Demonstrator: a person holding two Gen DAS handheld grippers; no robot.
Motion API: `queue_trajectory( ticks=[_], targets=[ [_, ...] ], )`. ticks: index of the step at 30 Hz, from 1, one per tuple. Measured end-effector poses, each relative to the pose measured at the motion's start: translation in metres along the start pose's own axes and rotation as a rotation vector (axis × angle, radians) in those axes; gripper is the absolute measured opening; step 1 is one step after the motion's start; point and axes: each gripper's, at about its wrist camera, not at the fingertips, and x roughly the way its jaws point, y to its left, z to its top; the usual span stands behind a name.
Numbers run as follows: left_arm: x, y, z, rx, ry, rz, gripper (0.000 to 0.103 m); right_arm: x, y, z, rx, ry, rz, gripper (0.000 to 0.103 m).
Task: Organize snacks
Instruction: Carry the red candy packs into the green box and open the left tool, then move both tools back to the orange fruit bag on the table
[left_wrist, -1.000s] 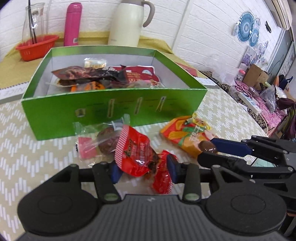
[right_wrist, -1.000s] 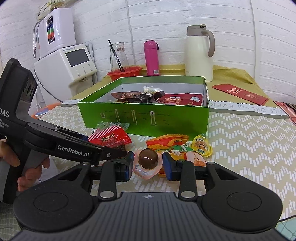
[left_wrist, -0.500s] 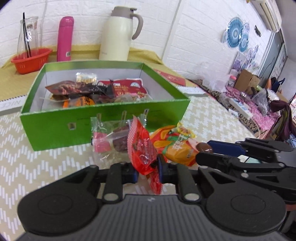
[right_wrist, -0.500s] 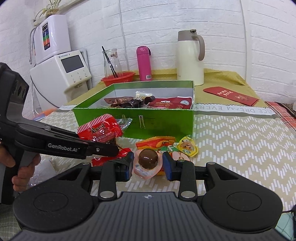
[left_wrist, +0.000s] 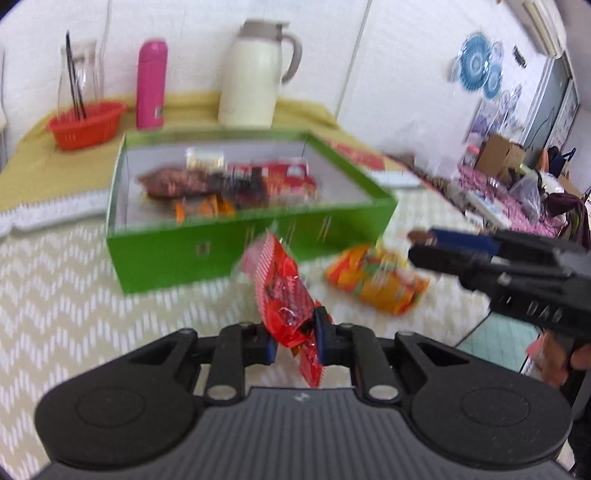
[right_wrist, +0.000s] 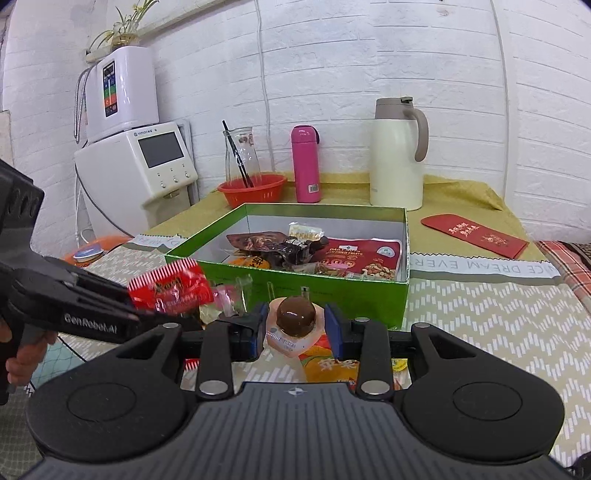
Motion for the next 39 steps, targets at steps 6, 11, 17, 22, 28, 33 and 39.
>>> queue_trajectory(
  ticks=[6, 11, 17, 22, 28, 33, 39],
  targets=[
    [-0.018, 0.011, -0.007, -0.070, -0.056, -0.039, 0.014, 0.007, 0.003, -0.005, -0.010, 0.036, -0.002, 0.060],
    [-0.046, 0.008, 0.028, -0.035, -0.187, -0.026, 0.014, 0.010, 0.005, 0.011, -0.030, -0.001, -0.003, 0.060],
    [-0.037, 0.027, 0.072, -0.060, -0.267, 0.048, 0.014, 0.030, 0.003, 0.039, -0.062, -0.059, -0.022, 0.060],
    [-0.011, 0.046, 0.088, -0.093, -0.245, 0.088, 0.014, 0.057, -0.012, 0.046, -0.050, -0.053, -0.063, 0.060],
    [0.014, 0.059, 0.095, -0.095, -0.206, 0.106, 0.014, 0.083, -0.029, 0.042, -0.008, -0.028, -0.072, 0.062],
    [0.016, 0.066, 0.085, -0.116, -0.270, 0.159, 0.081, 0.097, -0.037, 0.033, -0.001, -0.011, -0.102, 0.103],
    [0.011, 0.059, 0.078, -0.092, -0.288, 0.207, 0.103, 0.081, -0.039, 0.027, 0.008, -0.073, -0.120, 0.103]
  ],
)
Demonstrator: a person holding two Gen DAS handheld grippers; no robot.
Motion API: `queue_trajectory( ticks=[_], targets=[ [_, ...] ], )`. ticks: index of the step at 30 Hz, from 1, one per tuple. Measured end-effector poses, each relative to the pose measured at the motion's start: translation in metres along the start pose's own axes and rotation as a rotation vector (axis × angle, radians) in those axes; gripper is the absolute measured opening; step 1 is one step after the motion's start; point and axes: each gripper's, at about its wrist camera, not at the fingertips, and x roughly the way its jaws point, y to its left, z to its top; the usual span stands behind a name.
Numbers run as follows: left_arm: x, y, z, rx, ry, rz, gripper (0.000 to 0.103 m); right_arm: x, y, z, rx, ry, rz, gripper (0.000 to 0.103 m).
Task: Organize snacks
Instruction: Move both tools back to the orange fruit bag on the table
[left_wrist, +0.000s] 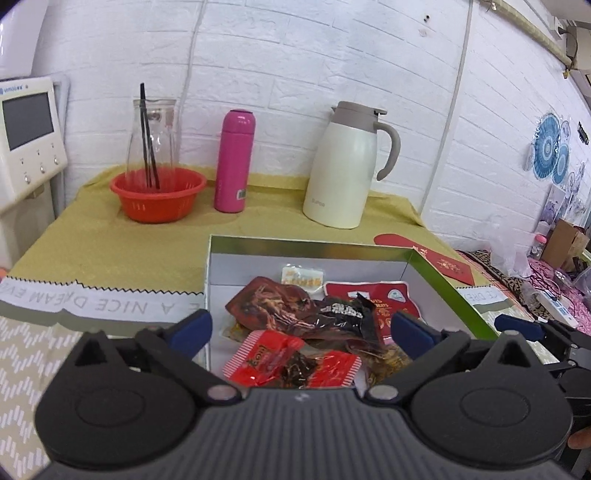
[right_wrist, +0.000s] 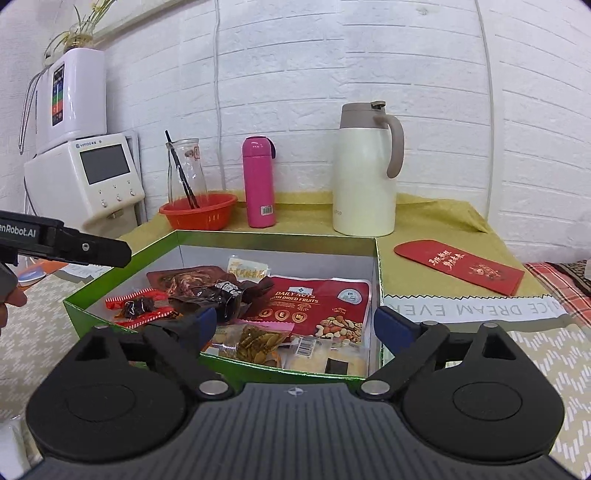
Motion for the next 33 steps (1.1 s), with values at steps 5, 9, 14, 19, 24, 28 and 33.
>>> queue_trajectory(
  ticks=[5, 9, 14, 19, 24, 28, 33],
  targets=[
    [-0.017, -0.013, 0.004, 0.030, -0.007, 0.004, 0.103, -0.009, -0.003, 0.007, 0.019, 0.024, -0.001, 0.103],
    [-0.042, -0.022, 0.008, 0.035, -0.042, -0.009, 0.103, -0.036, -0.004, 0.019, 0.045, -0.024, 0.002, 0.103],
    [-0.078, -0.033, 0.007, -0.007, -0.057, -0.023, 0.103, -0.076, 0.002, 0.028, 0.026, -0.089, 0.010, 0.103],
    [-0.110, -0.041, -0.011, -0.050, -0.042, -0.064, 0.103, -0.114, 0.009, 0.023, 0.029, -0.120, 0.013, 0.103],
    [-0.133, -0.054, -0.046, -0.039, -0.026, -0.092, 0.103, -0.140, 0.014, 0.001, 0.062, -0.103, 0.023, 0.103],
    [-0.141, -0.061, -0.079, -0.059, 0.001, -0.113, 0.103, -0.149, 0.018, -0.027, 0.073, -0.057, 0.019, 0.103],
    [-0.135, -0.062, -0.115, -0.128, 0.064, -0.127, 0.103, -0.139, 0.015, -0.066, 0.171, 0.053, 0.005, 0.103]
  ],
)
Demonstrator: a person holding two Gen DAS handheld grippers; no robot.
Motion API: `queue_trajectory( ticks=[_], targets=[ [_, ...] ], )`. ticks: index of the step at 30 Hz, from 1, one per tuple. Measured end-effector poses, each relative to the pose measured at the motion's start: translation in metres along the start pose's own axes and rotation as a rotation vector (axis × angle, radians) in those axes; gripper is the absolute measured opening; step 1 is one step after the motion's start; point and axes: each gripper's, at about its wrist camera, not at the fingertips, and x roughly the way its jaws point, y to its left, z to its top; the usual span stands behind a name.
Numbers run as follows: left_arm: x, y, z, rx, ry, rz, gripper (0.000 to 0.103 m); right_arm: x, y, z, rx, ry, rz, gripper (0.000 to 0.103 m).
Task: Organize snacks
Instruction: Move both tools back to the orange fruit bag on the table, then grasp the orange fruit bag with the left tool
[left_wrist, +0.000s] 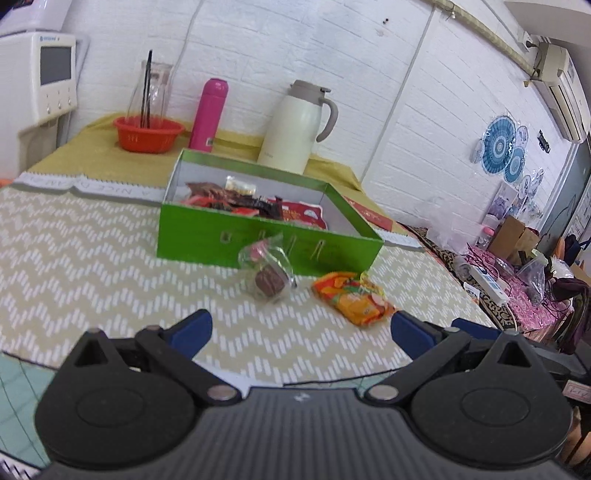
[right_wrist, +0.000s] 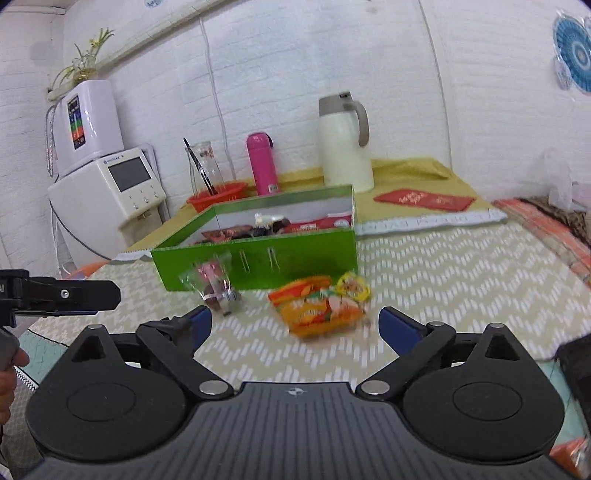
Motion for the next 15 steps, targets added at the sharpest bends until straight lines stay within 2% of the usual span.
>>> queue_trajectory(
  ticks=[3, 8, 13, 14, 15],
  targets=[
    [0.004, 0.003, -0.009, -0.013, 0.038, -0.001, 0.103, 0.014, -0.008, -0.005, 0.043, 0.048, -0.019, 0.103],
    [0.000, 0.010, -0.011, -0.043, 0.024, 0.021, 0.103, 0.045, -0.024, 0.007, 0.124, 0.067, -0.034, 0.103],
    [0.000, 0.012, -0.008, -0.038, 0.037, 0.021, 0.103, 0.084, -0.032, 0.016, 0.157, 0.121, -0.102, 0.103],
    [0.000, 0.011, -0.008, -0.035, 0.041, 0.019, 0.103, 0.089, -0.033, 0.015, 0.162, 0.136, -0.097, 0.095],
    [0.001, 0.011, -0.007, -0.030, 0.044, 0.014, 0.103, 0.091, -0.033, 0.013, 0.155, 0.137, -0.078, 0.094]
  ],
)
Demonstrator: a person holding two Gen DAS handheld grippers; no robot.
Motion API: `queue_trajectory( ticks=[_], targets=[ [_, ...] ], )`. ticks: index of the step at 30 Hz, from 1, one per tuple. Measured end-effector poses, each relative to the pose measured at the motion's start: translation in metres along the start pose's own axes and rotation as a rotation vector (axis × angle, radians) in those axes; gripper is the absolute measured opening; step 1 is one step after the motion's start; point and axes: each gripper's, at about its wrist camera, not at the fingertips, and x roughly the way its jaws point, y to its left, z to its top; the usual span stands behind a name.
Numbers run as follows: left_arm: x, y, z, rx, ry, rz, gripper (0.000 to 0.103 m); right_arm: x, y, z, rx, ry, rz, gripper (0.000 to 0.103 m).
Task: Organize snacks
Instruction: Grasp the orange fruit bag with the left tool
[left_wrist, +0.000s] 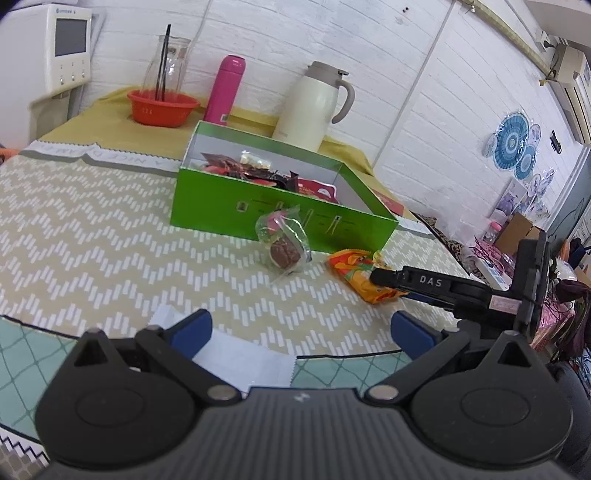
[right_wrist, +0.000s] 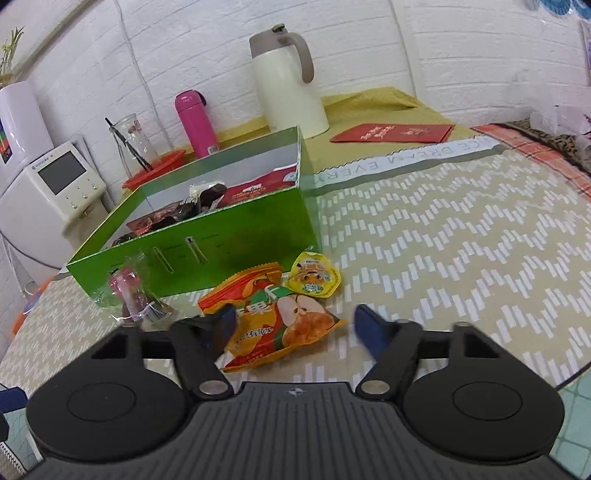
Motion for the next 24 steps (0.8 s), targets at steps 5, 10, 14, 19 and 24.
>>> queue_trajectory(
  ticks=[5, 10, 14, 19, 24],
  targets=[
    [0.012, -0.008, 0.006, 0.026, 0.030, -0.038, 0.103, -0.018, 0.003, -0.007, -0.072, 0.044, 0.105, 0.059],
    [0.031, -0.024, 0.010, 0.072, 0.077, -0.099, 0.103, -0.050, 0.002, -0.023, -0.153, 0.054, 0.128, 0.056],
    [0.061, -0.038, 0.017, 0.099, 0.133, -0.154, 0.103, -0.063, -0.010, -0.027, -0.131, 0.028, 0.113, 0.057],
    [0.107, -0.049, 0.028, 0.075, 0.230, -0.190, 0.098, -0.064, -0.017, -0.026, -0.106, 0.005, 0.072, 0.072],
    [0.140, -0.055, 0.035, 0.090, 0.316, -0.190, 0.083, -0.073, -0.022, -0.034, -0.029, -0.012, 0.090, 0.091]
  ],
)
